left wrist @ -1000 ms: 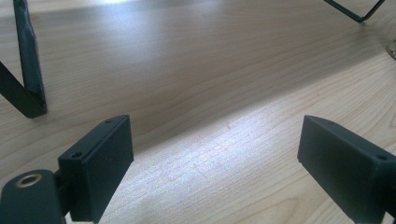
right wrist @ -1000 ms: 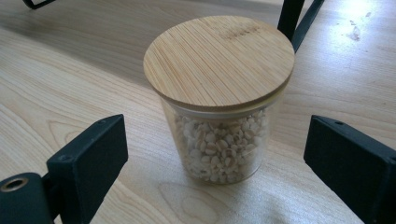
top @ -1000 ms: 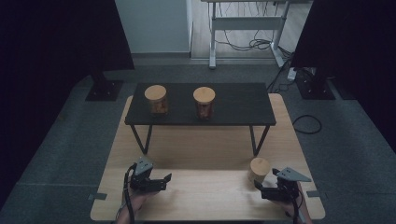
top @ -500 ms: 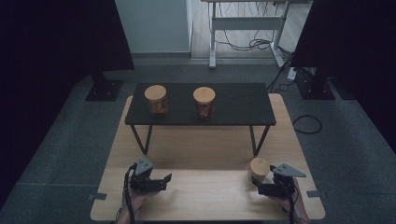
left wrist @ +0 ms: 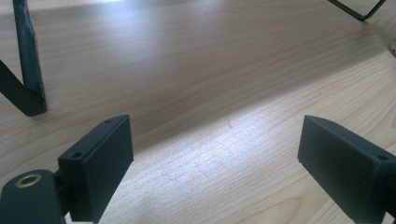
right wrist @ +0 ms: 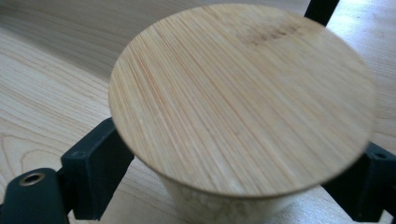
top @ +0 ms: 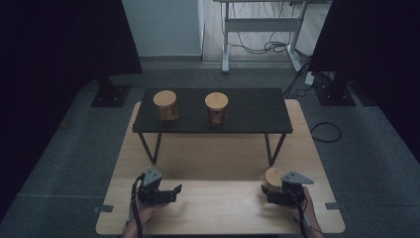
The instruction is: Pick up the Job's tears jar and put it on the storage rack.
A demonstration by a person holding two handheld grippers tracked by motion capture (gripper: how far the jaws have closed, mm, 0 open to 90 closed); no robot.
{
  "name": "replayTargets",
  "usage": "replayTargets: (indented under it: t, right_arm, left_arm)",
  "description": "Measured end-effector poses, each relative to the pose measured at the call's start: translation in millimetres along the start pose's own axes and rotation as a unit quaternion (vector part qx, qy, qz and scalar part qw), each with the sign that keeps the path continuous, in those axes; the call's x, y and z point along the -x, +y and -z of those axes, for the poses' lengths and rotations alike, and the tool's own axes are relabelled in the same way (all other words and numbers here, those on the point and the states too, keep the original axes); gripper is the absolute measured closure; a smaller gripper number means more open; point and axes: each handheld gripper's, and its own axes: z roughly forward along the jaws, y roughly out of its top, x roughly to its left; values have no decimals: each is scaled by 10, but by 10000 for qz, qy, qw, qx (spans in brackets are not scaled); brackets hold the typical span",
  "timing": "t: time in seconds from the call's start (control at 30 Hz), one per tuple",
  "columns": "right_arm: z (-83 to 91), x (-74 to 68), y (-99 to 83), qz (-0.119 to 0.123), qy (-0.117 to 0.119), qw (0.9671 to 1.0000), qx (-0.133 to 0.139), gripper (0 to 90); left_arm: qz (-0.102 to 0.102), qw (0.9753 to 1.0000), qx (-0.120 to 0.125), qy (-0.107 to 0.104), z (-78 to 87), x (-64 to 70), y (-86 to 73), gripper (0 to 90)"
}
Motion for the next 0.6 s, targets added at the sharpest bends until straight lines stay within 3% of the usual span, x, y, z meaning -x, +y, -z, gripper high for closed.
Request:
replayTargets:
  t: [0.27, 0.6]
  right_arm:
    - [-44, -62, 4, -109, -223, 9997, -15, 222]
    - [-57, -92, -20, -76, -269, 9996, 26, 237]
  left_arm:
    - [9, 10000, 17, 3, 3, 2, -2, 100]
    - [-15, 10000, 7, 3, -1, 9, -1, 100]
